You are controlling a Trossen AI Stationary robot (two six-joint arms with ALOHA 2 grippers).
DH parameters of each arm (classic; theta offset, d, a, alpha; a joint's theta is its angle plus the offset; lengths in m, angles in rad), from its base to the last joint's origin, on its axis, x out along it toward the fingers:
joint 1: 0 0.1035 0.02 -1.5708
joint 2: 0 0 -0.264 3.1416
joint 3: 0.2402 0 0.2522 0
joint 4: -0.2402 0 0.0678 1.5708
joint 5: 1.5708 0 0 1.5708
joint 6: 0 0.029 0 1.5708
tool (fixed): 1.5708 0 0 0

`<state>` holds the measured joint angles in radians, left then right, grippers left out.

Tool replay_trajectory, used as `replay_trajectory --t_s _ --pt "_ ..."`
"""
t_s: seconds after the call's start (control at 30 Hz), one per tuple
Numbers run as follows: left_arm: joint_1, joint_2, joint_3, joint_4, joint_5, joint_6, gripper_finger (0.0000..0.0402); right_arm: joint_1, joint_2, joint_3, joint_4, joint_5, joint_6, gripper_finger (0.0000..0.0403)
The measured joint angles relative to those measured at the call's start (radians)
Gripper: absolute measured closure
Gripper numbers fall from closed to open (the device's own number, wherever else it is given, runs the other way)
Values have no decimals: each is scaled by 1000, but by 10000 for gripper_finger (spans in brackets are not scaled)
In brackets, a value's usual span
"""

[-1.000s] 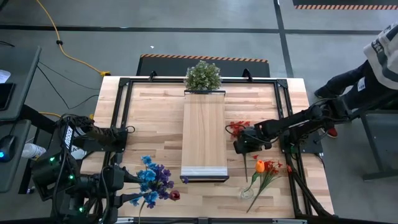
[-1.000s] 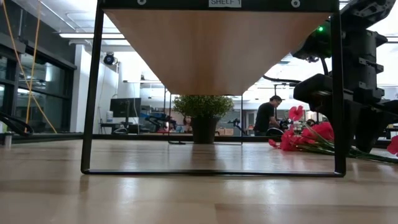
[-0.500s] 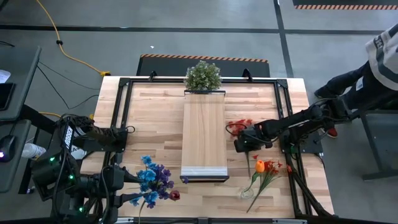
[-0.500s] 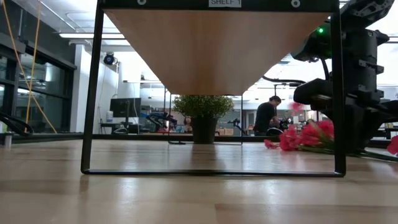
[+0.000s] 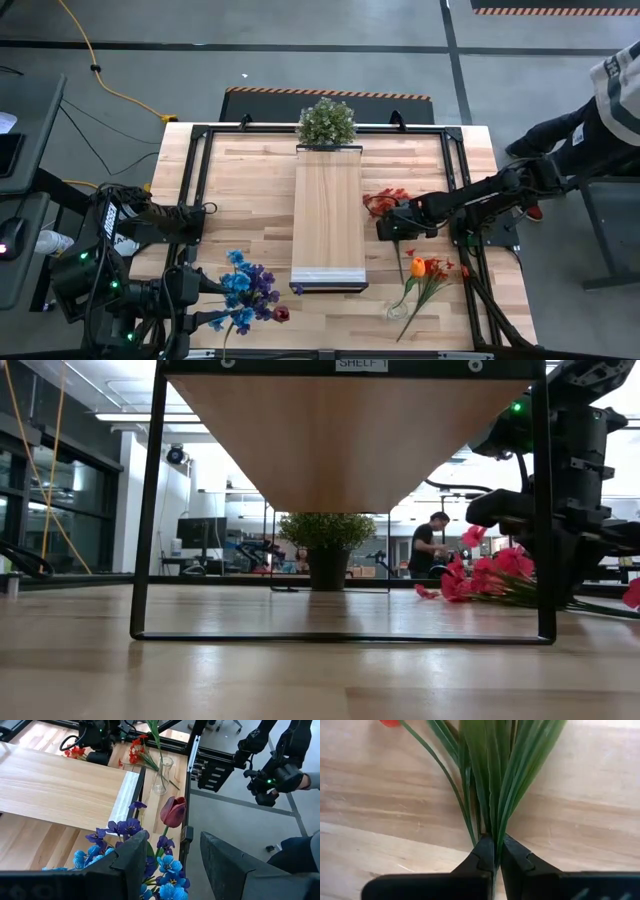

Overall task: Pick and place flowers into a vace then onto a shelf
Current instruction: Put the top red flowers into the right transparent vase

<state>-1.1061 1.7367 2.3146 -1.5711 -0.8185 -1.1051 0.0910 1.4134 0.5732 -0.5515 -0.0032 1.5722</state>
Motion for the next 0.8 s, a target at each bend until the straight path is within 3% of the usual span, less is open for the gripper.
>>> replay_trajectory --t_s 0.4,0.8 --pt "0 0 0 0 -1 0 186 -40 -211 -3 -81 91 22 400" --pt "0 0 0 0 -1 0 186 -111 -508 -2 -183 196 1 401"
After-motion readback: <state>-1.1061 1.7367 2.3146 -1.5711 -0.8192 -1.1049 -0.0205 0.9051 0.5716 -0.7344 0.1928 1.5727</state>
